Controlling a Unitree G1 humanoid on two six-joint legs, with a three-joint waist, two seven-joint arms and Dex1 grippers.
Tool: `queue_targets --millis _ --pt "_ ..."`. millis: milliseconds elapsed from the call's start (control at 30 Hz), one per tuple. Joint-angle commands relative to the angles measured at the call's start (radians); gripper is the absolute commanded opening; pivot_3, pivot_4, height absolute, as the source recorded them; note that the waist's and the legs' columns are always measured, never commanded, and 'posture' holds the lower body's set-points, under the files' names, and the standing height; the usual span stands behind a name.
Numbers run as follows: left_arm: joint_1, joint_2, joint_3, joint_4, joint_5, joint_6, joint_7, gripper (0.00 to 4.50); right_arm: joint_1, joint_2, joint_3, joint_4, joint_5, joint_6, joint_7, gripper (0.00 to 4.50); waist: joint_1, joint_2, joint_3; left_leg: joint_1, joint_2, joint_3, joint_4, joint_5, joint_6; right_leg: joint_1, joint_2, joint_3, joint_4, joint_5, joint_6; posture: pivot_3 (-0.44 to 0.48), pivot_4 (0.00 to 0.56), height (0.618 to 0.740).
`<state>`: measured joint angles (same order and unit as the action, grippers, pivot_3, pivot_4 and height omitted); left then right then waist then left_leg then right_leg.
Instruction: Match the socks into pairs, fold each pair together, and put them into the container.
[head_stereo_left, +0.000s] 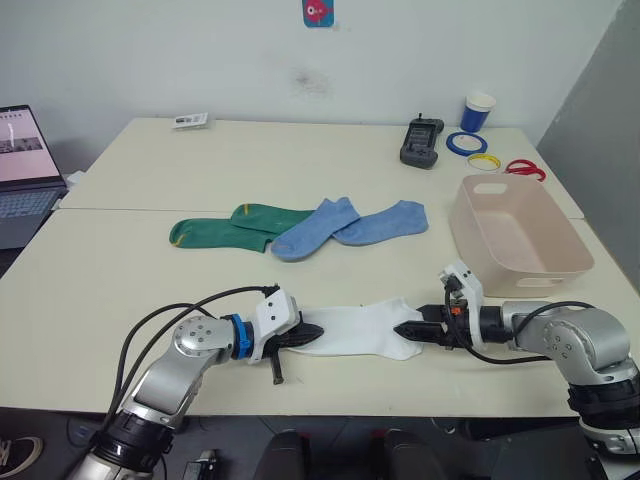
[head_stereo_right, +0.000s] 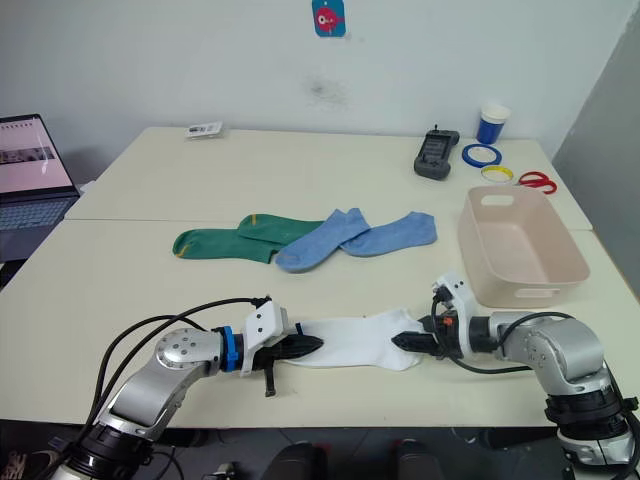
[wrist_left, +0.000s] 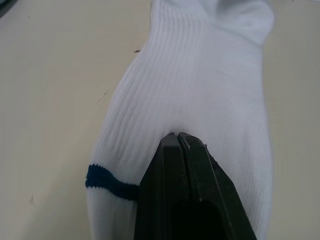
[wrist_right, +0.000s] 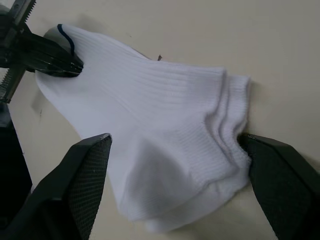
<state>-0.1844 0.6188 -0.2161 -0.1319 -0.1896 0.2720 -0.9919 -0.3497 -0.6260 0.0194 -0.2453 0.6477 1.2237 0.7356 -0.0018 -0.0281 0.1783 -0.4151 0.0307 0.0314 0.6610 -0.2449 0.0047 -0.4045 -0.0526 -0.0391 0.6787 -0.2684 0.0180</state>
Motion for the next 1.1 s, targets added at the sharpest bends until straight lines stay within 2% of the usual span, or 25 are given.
queue_targets --millis 33,300,567,833,1100 --pt "0.001 -0.005 -0.026 0.021 0.025 0.003 0.004 0.00 0.006 -0.010 -0.015 0.000 0.023 0.014 0.009 2.89 0.000 0.000 0.000 0.000 0.000 0.000 0.000 0.000 0.000 0.000 0.000 0.000 0.000 0.000 0.000 0.000 0.150 0.740" --pt "-0.013 -0.008 -0.006 0.027 -0.010 -0.019 -0.020 0.00 0.017 -0.021 -0.056 -0.023 0.076 0.055 0.022 0.04 0.000 0.000 0.000 0.000 0.000 0.000 0.000 0.000 0.000 0.000 0.000 0.000 0.000 0.000 0.000 0.000 0.150 0.740" --pt "-0.058 -0.012 0.023 0.048 -0.053 -0.014 -0.054 0.00 0.033 -0.022 -0.085 -0.051 0.123 0.093 0.006 0.01 0.000 0.000 0.000 -0.001 0.000 0.000 0.000 0.000 0.000 0.000 0.000 0.000 0.000 0.000 0.001 0.000 0.150 0.740" --pt "-0.081 -0.002 -0.046 0.106 0.022 0.017 -0.051 0.00 0.005 -0.032 -0.085 -0.037 0.133 0.089 0.013 0.01 0.000 0.000 0.000 -0.001 0.000 0.000 0.000 0.000 0.000 0.000 0.000 0.000 0.000 -0.001 0.001 0.000 0.150 0.740" --pt "-0.074 0.004 -0.078 0.091 0.036 0.050 -0.058 0.00 -0.064 -0.005 -0.067 -0.112 0.220 0.147 0.018 0.01 0.000 0.001 0.000 0.000 0.000 0.000 0.000 0.000 0.000 0.000 0.000 0.000 0.000 0.000 0.001 0.000 0.150 0.740"
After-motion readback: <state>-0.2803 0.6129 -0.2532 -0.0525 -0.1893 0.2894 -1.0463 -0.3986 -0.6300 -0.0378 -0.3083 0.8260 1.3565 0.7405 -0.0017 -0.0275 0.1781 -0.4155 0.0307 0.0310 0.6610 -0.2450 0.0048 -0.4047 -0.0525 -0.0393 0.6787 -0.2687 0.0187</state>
